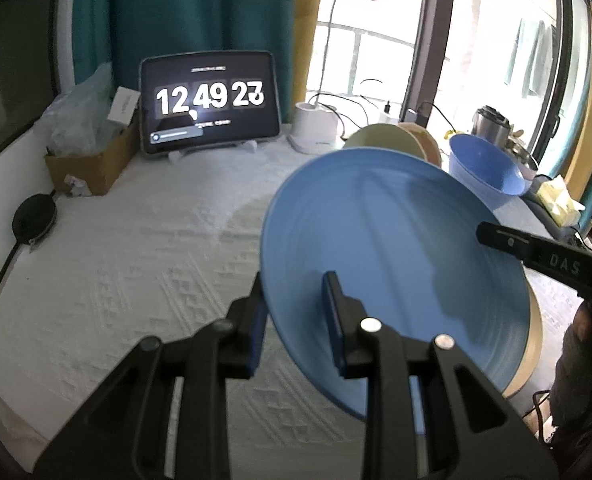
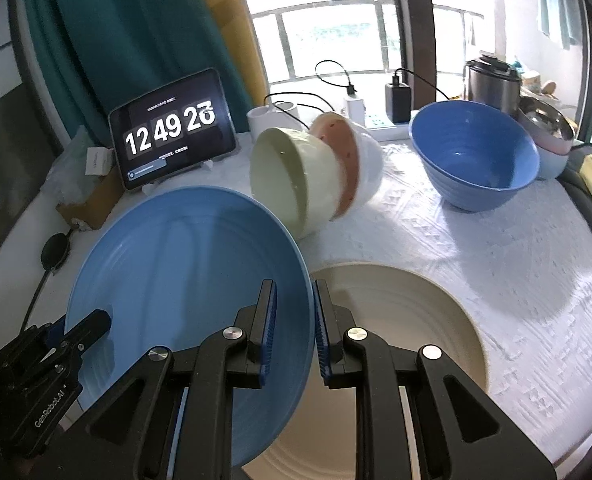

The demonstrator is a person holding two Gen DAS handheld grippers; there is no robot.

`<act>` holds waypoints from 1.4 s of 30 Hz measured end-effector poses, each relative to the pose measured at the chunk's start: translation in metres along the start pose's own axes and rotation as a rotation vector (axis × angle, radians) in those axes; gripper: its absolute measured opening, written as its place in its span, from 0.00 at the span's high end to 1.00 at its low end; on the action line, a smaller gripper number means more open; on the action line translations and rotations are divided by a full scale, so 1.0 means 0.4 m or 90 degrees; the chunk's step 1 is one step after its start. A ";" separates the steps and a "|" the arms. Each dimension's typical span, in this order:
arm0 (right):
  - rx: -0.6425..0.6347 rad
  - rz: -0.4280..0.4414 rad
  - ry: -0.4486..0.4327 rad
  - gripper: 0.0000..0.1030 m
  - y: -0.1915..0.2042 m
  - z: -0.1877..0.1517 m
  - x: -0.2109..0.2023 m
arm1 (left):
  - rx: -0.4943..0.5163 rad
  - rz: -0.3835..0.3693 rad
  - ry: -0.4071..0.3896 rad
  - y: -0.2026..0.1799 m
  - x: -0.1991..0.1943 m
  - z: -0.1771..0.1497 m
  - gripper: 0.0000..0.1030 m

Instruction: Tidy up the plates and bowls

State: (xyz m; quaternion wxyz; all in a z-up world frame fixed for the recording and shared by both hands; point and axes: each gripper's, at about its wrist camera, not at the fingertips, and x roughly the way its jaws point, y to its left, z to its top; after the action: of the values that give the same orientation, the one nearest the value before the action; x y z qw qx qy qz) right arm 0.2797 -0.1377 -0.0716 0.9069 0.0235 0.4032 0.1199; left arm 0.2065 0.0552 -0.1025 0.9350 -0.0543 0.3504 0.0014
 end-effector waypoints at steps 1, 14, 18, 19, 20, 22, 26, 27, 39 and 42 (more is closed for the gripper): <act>0.003 -0.001 0.000 0.81 -0.007 -0.003 -0.004 | 0.003 0.000 0.000 -0.007 -0.001 -0.001 0.73; 0.036 -0.009 -0.002 0.81 -0.090 -0.045 -0.046 | 0.034 -0.016 0.013 -0.101 -0.005 -0.022 0.73; 0.046 -0.013 -0.001 0.81 -0.119 -0.058 -0.056 | 0.045 -0.020 0.018 -0.127 -0.005 -0.030 0.73; 0.049 -0.014 -0.001 0.81 -0.124 -0.061 -0.057 | 0.049 -0.022 0.019 -0.135 -0.006 -0.031 0.73; 0.051 -0.015 -0.001 0.81 -0.129 -0.063 -0.059 | 0.052 -0.022 0.019 -0.141 -0.006 -0.032 0.73; 0.058 -0.016 -0.002 0.81 -0.143 -0.068 -0.063 | 0.058 -0.023 0.021 -0.152 -0.004 -0.034 0.73; 0.070 -0.016 0.000 0.81 -0.171 -0.082 -0.066 | 0.068 -0.024 0.031 -0.177 0.004 -0.042 0.73; 0.073 -0.016 0.002 0.81 -0.178 -0.086 -0.066 | 0.071 -0.024 0.034 -0.184 0.006 -0.044 0.73; 0.101 -0.018 0.012 0.81 -0.252 -0.104 -0.044 | 0.102 -0.024 0.069 -0.250 0.053 -0.049 0.73; 0.107 -0.017 0.015 0.81 -0.267 -0.106 -0.037 | 0.106 -0.021 0.079 -0.261 0.067 -0.052 0.73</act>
State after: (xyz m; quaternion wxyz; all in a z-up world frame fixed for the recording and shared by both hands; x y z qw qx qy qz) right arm 0.2601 -0.2472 -0.1042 0.8984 0.0930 0.4229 0.0736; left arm 0.2175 -0.0515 -0.1251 0.9127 0.0176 0.4057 -0.0467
